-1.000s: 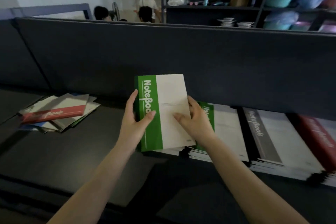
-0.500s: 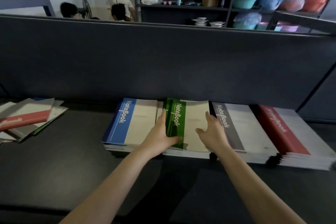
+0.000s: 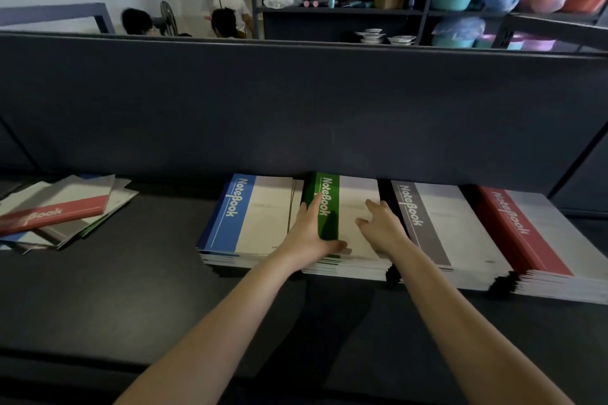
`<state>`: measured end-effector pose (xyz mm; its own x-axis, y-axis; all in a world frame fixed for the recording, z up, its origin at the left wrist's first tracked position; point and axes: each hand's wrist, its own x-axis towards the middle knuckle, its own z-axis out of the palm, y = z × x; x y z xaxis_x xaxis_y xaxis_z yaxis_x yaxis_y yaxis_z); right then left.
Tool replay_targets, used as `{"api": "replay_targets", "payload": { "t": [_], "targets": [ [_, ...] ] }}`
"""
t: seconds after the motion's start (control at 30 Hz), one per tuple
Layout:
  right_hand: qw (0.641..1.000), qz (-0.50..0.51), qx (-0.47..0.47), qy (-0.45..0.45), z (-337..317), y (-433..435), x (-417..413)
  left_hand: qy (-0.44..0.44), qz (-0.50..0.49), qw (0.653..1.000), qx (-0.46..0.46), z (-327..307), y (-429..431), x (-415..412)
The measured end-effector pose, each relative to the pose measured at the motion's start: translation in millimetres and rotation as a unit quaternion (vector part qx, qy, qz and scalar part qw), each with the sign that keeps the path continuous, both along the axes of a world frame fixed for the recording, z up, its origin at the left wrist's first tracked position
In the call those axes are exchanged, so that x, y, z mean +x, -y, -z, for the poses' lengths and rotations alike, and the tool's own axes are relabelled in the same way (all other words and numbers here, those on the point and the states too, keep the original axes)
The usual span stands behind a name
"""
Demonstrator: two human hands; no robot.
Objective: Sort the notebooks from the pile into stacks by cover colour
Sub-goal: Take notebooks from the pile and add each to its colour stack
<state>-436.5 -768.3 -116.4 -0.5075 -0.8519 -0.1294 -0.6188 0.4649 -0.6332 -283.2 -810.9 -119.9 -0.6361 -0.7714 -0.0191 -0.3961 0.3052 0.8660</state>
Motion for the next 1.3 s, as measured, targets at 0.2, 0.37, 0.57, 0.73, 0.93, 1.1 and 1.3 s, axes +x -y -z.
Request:
{"api": "replay_targets", "payload": {
  "t": [0.2,0.37,0.57,0.73,0.93,1.1,1.3],
  "targets": [
    [0.996,-0.020,-0.085,-0.036,-8.5,-8.4,13.7,-0.107,-0.063,0.992,0.014,-10.0,6.5,26.7],
    [0.987,-0.074,-0.131,-0.051,-15.5,0.3,57.7,-0.117,-0.114,0.986,-0.042,-10.4,21.3,66.7],
    [0.974,-0.131,-0.172,-0.063,-21.2,41.4,124.6,-0.043,-0.127,0.978,-0.159,-11.3,45.1,138.1],
    [0.967,-0.185,-0.170,-0.044,-15.4,86.0,200.2,0.012,-0.159,0.966,-0.206,-3.5,76.5,224.8],
    [0.952,-0.268,-0.147,-0.012,-4.5,141.9,295.4,0.060,-0.198,0.961,-0.181,6.9,115.1,333.0],
    [0.943,-0.308,-0.122,-0.019,6.3,186.3,367.0,0.061,-0.260,0.951,-0.154,20.0,137.4,415.3],
    [0.935,-0.339,-0.098,-0.031,22.6,221.6,434.6,0.058,-0.290,0.942,-0.157,32.4,158.4,485.4]
  ]
}}
